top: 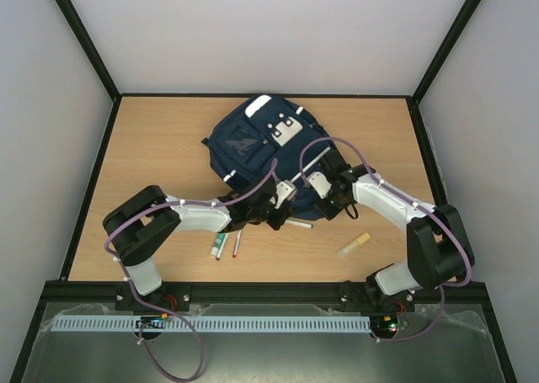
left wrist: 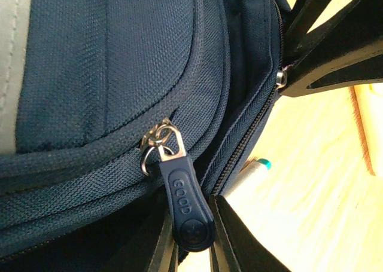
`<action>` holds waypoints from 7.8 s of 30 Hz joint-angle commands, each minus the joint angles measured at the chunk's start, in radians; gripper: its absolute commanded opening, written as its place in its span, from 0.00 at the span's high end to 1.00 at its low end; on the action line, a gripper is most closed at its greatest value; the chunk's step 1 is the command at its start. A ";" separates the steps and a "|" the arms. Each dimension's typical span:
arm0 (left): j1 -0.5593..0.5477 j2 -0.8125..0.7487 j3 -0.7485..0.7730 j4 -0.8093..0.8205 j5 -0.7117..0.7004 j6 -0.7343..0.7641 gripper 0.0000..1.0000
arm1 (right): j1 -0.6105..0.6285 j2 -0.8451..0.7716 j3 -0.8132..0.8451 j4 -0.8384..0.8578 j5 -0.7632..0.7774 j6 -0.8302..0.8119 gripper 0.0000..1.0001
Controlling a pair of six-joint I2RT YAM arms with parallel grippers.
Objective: Pack the student bag
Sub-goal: Zip the student bag at the center of the board.
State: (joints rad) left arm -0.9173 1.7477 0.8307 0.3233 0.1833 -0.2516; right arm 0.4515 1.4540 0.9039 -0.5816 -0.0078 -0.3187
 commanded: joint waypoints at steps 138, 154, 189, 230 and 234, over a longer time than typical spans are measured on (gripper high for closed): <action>0.423 -0.283 -0.072 -0.377 0.078 -0.747 0.98 | -0.160 0.075 0.147 -0.213 -0.038 -0.170 0.99; 0.296 -0.387 -0.077 -0.373 0.080 -0.808 0.39 | -0.008 0.046 0.097 -0.235 -0.235 -0.093 0.99; 0.289 -0.365 -0.151 -0.258 0.043 -0.910 0.98 | -0.115 0.100 0.163 -0.366 -0.104 -0.090 0.99; 0.329 -0.370 -0.154 -0.303 0.069 -0.755 0.98 | -0.344 0.400 0.402 0.057 0.083 -0.092 0.79; 0.328 -0.366 -0.114 -0.337 0.070 -0.697 0.89 | -0.344 0.324 0.365 0.016 0.022 -0.082 0.65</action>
State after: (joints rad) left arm -0.5888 1.3777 0.6598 0.0185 0.2783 -1.0229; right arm 0.1139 1.8599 1.2804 -0.5484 0.0566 -0.4236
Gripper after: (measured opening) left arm 0.054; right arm 0.297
